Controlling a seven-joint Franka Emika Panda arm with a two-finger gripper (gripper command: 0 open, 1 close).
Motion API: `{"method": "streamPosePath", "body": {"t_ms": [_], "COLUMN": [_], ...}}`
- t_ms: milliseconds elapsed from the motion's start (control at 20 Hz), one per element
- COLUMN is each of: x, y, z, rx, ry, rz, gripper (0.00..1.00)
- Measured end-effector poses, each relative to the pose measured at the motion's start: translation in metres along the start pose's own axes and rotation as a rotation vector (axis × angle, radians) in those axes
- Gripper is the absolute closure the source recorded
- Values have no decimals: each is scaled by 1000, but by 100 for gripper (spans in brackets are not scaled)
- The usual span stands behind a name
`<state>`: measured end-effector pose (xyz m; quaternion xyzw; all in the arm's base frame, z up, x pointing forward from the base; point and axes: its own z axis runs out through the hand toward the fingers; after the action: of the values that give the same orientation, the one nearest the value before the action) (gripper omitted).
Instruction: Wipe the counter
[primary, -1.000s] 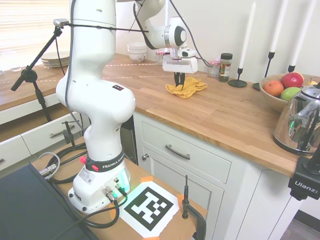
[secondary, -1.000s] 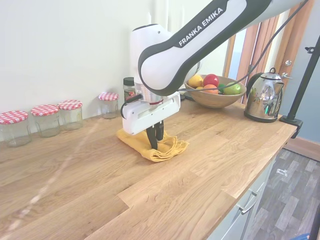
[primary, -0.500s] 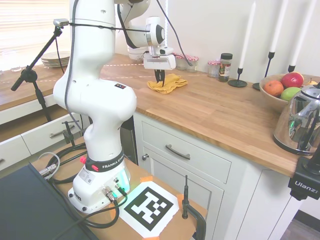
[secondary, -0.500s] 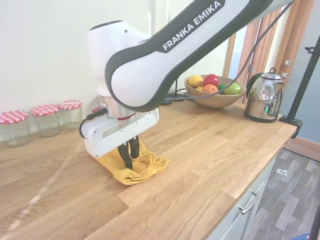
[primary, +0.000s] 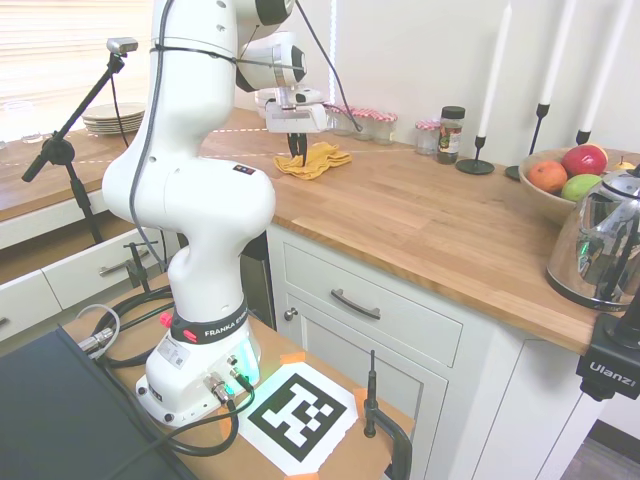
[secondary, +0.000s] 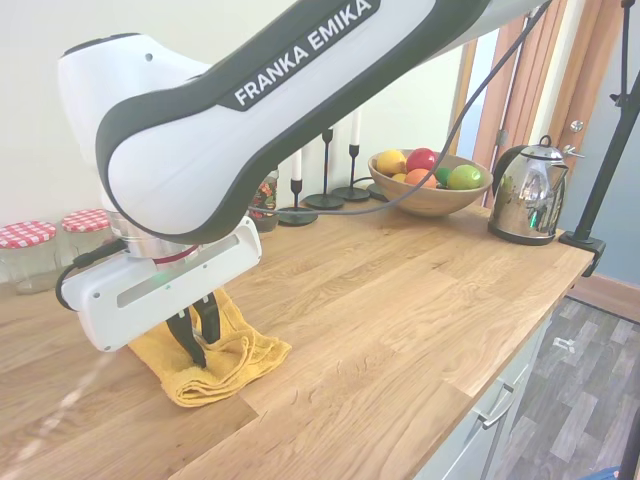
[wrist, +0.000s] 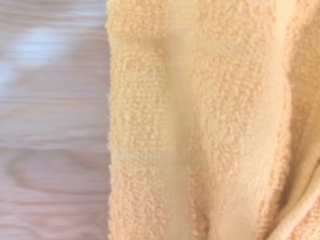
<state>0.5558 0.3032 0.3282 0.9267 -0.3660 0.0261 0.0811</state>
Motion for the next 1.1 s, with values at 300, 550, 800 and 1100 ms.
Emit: {"method": "streamPosePath", "body": {"t_ms": [300, 550, 800, 1100], "x": [-1, -2, -1, 0], "y": [-4, -4, -4, -4], "z": [-1, 0, -1, -3], "rx": [-4, -4, -1, 2], "ry": [-3, -3, -3, -1], "rz": [2, 3, 4, 5], "gripper": [0, 0, 0, 0]}}
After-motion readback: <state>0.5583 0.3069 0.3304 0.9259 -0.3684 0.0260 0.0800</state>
